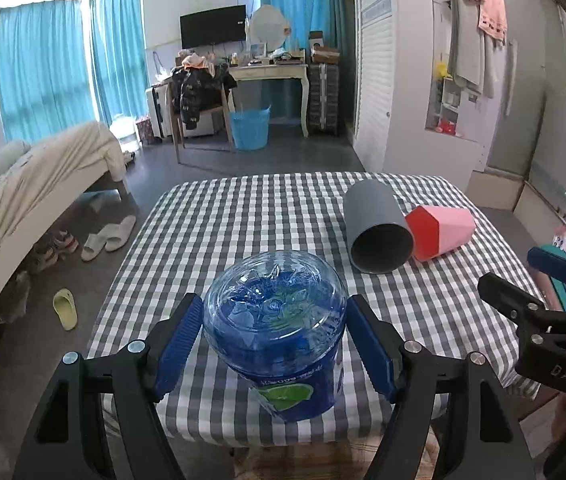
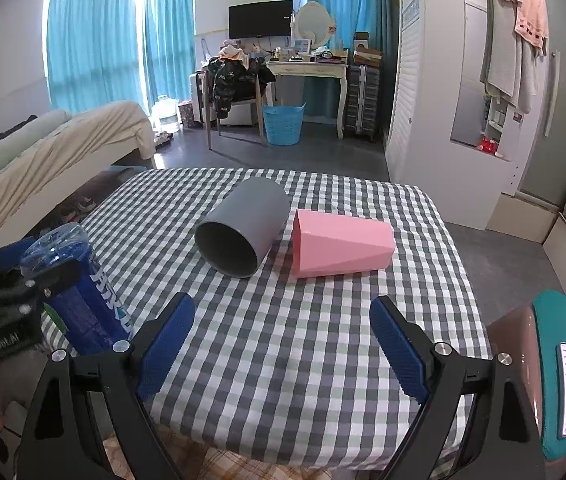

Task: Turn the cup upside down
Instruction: 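Rotate the held bottle with the left tool until its cap points up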

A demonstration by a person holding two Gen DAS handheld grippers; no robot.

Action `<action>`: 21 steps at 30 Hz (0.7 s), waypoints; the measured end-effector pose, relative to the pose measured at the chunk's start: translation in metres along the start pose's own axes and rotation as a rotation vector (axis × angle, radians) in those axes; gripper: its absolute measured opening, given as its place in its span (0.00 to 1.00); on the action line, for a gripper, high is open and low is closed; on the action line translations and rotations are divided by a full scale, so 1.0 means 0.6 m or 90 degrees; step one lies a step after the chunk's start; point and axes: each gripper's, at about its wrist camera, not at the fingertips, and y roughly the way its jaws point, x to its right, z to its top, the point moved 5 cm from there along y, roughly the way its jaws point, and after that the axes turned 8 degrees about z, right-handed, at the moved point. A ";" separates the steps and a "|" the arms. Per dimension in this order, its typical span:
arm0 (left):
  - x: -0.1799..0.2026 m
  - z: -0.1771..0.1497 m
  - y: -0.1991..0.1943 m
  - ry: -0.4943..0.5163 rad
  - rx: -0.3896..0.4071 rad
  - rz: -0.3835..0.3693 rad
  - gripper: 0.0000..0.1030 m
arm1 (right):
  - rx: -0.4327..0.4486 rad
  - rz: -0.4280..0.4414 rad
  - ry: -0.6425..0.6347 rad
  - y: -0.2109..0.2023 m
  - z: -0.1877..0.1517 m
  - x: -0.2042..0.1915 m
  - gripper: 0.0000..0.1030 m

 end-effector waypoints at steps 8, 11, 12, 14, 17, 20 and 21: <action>0.022 -0.003 -0.011 0.014 0.015 -0.025 0.79 | 0.004 -0.011 -0.004 -0.024 -0.001 -0.001 0.87; 0.025 -0.008 -0.010 0.022 0.010 -0.031 0.79 | 0.006 -0.013 -0.006 -0.031 -0.002 -0.003 0.87; 0.023 -0.012 -0.008 0.020 0.007 -0.031 0.79 | 0.007 -0.013 -0.007 -0.035 -0.002 -0.004 0.87; 0.022 -0.022 -0.001 0.018 -0.006 -0.031 0.79 | 0.010 -0.014 -0.008 -0.040 -0.001 -0.005 0.87; 0.022 -0.038 0.018 0.012 -0.032 -0.036 0.80 | 0.011 -0.014 -0.009 -0.043 -0.001 -0.006 0.87; 0.029 -0.054 0.042 0.008 -0.061 -0.067 0.80 | 0.007 -0.011 -0.011 -0.044 -0.001 -0.008 0.87; 0.029 -0.058 0.049 0.003 -0.066 -0.072 0.80 | 0.005 -0.010 -0.013 -0.044 -0.001 -0.010 0.87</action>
